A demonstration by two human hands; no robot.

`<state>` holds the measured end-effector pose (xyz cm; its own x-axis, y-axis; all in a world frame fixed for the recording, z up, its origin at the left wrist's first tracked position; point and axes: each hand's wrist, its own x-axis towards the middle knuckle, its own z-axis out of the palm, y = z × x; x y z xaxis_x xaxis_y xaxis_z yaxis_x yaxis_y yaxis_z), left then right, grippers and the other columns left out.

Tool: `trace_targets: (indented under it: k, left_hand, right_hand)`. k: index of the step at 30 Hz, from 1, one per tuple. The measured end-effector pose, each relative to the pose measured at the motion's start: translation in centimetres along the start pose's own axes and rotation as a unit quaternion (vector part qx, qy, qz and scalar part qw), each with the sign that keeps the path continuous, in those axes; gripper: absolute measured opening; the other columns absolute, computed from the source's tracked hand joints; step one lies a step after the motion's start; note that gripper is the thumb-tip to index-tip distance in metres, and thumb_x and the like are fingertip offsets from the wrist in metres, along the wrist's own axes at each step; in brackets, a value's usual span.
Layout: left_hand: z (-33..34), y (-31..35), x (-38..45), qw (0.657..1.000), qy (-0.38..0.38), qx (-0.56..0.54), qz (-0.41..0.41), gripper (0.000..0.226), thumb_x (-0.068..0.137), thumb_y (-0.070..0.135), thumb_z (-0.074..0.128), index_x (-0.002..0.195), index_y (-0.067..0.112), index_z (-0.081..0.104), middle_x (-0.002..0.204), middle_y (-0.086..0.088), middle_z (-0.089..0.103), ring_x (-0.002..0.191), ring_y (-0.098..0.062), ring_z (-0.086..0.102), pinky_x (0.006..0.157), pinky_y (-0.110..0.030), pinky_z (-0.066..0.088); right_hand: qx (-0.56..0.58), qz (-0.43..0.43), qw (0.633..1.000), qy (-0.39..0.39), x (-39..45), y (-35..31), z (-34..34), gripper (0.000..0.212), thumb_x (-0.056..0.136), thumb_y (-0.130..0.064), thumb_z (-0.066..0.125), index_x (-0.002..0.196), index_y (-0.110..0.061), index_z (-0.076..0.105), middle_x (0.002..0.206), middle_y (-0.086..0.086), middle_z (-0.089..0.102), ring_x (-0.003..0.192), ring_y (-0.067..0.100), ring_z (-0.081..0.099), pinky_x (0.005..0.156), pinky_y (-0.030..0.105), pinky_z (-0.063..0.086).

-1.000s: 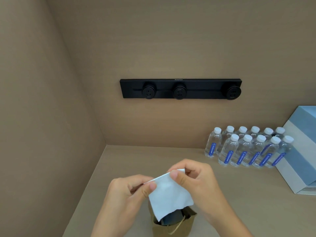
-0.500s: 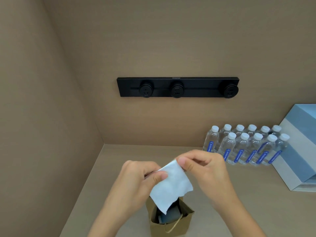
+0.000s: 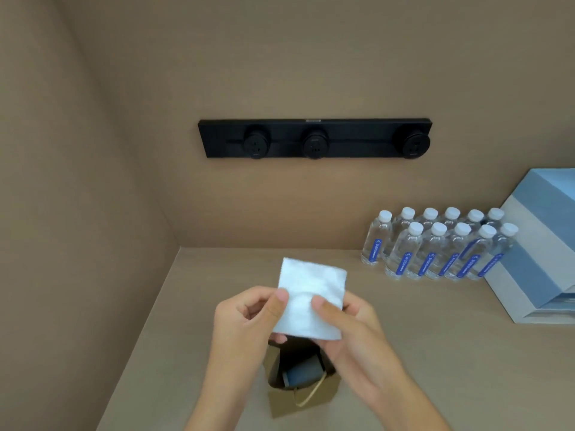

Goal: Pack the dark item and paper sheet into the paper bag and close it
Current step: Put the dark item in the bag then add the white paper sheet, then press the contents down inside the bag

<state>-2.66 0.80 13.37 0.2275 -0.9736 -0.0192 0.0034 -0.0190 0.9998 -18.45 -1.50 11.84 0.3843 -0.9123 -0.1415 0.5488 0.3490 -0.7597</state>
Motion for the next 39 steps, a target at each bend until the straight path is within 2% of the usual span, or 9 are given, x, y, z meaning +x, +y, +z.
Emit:
trace_targets:
  k: [3, 5, 8, 12, 21, 26, 32, 35, 39]
  left_hand:
    - [-1.2, -3.0, -0.5, 0.995, 0.047, 0.088, -0.027, 0.021, 0.089, 0.015, 0.064, 0.072, 0.022, 0.075, 0.061, -0.005, 0.073, 0.047, -0.008, 0.06, 0.048, -0.021, 0.049]
    - [-2.0, -4.8, -1.2, 0.977, 0.058, 0.202, -0.032, 0.025, 0.089, 0.014, 0.063, 0.073, 0.031, 0.072, 0.06, 0.003, 0.071, 0.045, -0.003, 0.057, 0.054, -0.02, 0.048]
    - [-1.5, -6.8, -2.1, 0.936, 0.023, 0.351, -0.028, 0.016, 0.087, 0.03, 0.062, 0.099, 0.04, 0.067, 0.076, 0.016, 0.065, 0.068, -0.003, 0.06, 0.059, -0.012, 0.041]
    - [0.1, -7.6, -2.4, 0.879, -0.058, 0.468, -0.067, 0.033, 0.089, 0.043, 0.047, 0.121, 0.047, 0.045, 0.109, 0.011, 0.046, 0.094, -0.021, 0.061, 0.07, -0.031, 0.045]
    - [-1.1, -8.7, -2.8, 0.882, -0.012, 0.451, -0.138, 0.011, 0.077, 0.015, 0.054, 0.075, 0.025, 0.05, 0.095, 0.005, 0.056, 0.071, -0.021, 0.053, 0.062, -0.034, 0.044]
    - [-1.1, -10.1, -4.6, 0.926, -0.064, 0.343, -0.142, 0.065, 0.074, 0.01, 0.06, 0.125, 0.045, 0.039, 0.131, 0.015, 0.045, 0.084, -0.004, 0.051, 0.077, -0.023, 0.042]
    - [-1.6, -11.0, -5.4, 0.95, -0.062, 0.264, -0.155, 0.087, 0.072, 0.002, 0.059, 0.134, 0.051, 0.025, 0.14, 0.016, 0.039, 0.091, 0.002, 0.055, 0.064, -0.009, 0.038]
    - [-1.9, -11.1, -5.8, 0.956, -0.06, 0.243, -0.155, 0.087, 0.073, -0.001, 0.057, 0.137, 0.048, 0.024, 0.144, 0.014, 0.038, 0.099, -0.006, 0.051, 0.065, -0.009, 0.041]
    - [-2.1, -11.1, -6.5, 0.965, -0.051, 0.219, -0.136, 0.089, 0.073, -0.003, 0.058, 0.136, 0.049, 0.023, 0.145, 0.018, 0.033, 0.1, 0.032, 0.039, 0.068, 0.006, 0.038]
  right_hand:
    - [-0.223, -0.027, 0.973, 0.058, -0.5, -1.7, -1.7, 0.019, 0.088, -0.005, 0.066, 0.104, -0.012, 0.072, 0.101, 0.006, 0.077, 0.091, 0.023, 0.071, 0.076, 0.028, 0.056]
    - [-0.467, -0.034, 0.879, 0.085, -0.9, -2.7, -2.3, 0.009, 0.084, -0.016, 0.066, 0.085, -0.025, 0.066, 0.074, -0.012, 0.068, 0.066, 0.007, 0.06, 0.057, 0.011, 0.046]
    - [-0.704, 0.058, 0.707, 0.026, -0.4, -1.9, -1.8, 0.015, 0.083, -0.033, 0.054, 0.075, -0.03, 0.041, 0.073, -0.009, 0.047, 0.066, 0.01, 0.047, 0.046, 0.019, 0.033]
    - [-0.759, 0.135, 0.633, -0.078, 0.2, 0.2, -0.3, 0.01, 0.088, -0.024, 0.043, 0.082, -0.025, 0.034, 0.081, -0.005, 0.042, 0.064, 0.016, 0.048, 0.045, 0.027, 0.032]
    - [-0.82, 0.26, 0.494, -0.128, 2.7, 2.5, 1.4, 0.021, 0.089, 0.002, 0.052, 0.108, -0.005, 0.045, 0.098, 0.016, 0.056, 0.081, 0.03, 0.056, 0.059, 0.035, 0.039]
    - [-0.776, 0.34, 0.51, -0.144, 5.6, 5.4, 1.4, 0.012, 0.095, -0.003, 0.047, 0.084, 0.0, 0.053, 0.069, 0.009, 0.047, 0.055, 0.019, 0.046, 0.047, 0.028, 0.038]
    - [-0.725, 0.418, 0.526, -0.15, 6.3, 10.3, 0.1, 0.036, 0.098, -0.009, 0.044, 0.132, 0.001, 0.049, 0.131, 0.021, 0.055, 0.116, 0.037, 0.055, 0.087, 0.038, 0.048]
    - [-0.732, 0.416, 0.506, -0.187, 6.2, 11.5, -0.1, 0.037, 0.1, -0.007, 0.041, 0.136, -0.002, 0.045, 0.137, 0.019, 0.051, 0.114, 0.034, 0.052, 0.087, 0.036, 0.042]
    - [-0.741, 0.404, 0.491, -0.216, 6.2, 13.1, -0.1, 0.033, 0.099, -0.006, 0.043, 0.131, -0.002, 0.05, 0.135, 0.018, 0.054, 0.116, 0.032, 0.051, 0.097, 0.037, 0.041]
